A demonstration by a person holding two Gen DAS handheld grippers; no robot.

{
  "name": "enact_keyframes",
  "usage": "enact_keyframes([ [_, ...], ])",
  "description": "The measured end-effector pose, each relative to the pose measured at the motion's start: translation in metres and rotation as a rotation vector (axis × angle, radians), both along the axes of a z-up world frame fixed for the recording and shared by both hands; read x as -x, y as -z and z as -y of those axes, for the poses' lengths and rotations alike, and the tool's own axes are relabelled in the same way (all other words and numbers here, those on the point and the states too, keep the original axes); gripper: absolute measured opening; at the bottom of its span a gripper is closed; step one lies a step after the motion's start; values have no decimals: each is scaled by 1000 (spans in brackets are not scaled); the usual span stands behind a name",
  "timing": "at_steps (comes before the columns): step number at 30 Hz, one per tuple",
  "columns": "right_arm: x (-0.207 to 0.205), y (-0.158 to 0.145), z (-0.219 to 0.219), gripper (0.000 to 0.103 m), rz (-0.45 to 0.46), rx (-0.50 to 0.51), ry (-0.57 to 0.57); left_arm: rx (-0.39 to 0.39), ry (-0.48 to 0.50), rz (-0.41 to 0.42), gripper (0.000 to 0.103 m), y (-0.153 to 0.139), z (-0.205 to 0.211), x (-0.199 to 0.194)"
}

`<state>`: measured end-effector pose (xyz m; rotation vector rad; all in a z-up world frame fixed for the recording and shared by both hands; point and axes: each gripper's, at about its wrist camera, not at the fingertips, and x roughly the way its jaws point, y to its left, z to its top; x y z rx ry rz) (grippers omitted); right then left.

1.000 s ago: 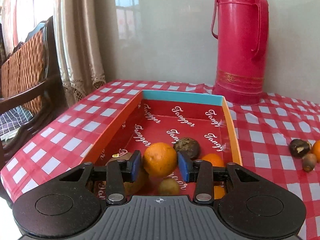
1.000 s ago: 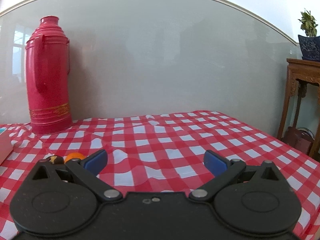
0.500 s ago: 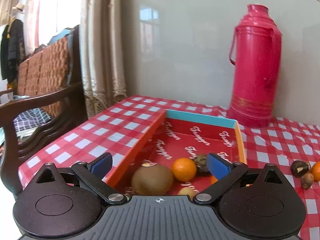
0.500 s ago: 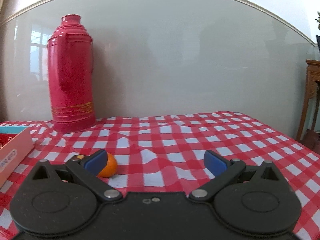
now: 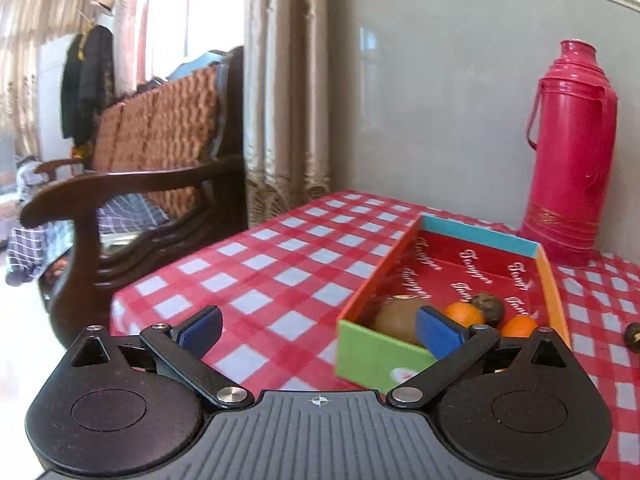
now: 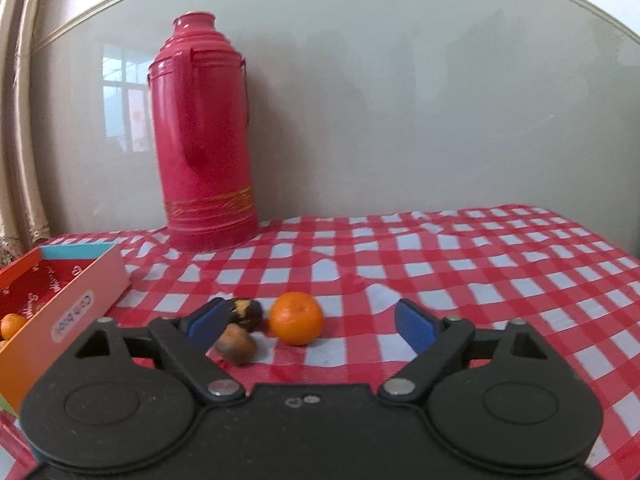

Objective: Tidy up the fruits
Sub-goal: 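Reach the right gripper to the small brown fruit and close on it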

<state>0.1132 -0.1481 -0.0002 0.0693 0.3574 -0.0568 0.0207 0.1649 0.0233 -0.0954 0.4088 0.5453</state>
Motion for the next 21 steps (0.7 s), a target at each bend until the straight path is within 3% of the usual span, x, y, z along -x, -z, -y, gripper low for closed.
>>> enact_keyframes([
  [2,-3,1,-3,75,-18,-17,-29,-11,-11,10,103,0,-1,6],
  [7,-10,5,-14,72,-54,-11,-74,-41,-30,14,103,1,-7,13],
  [12,-20,7,-22,67,-101,-15,-116,-8,-77,15,103,2,-21,20],
  [21,-36,15,-30,43,-180,-32,-145,-55,-114,15,103,6,-29,29],
])
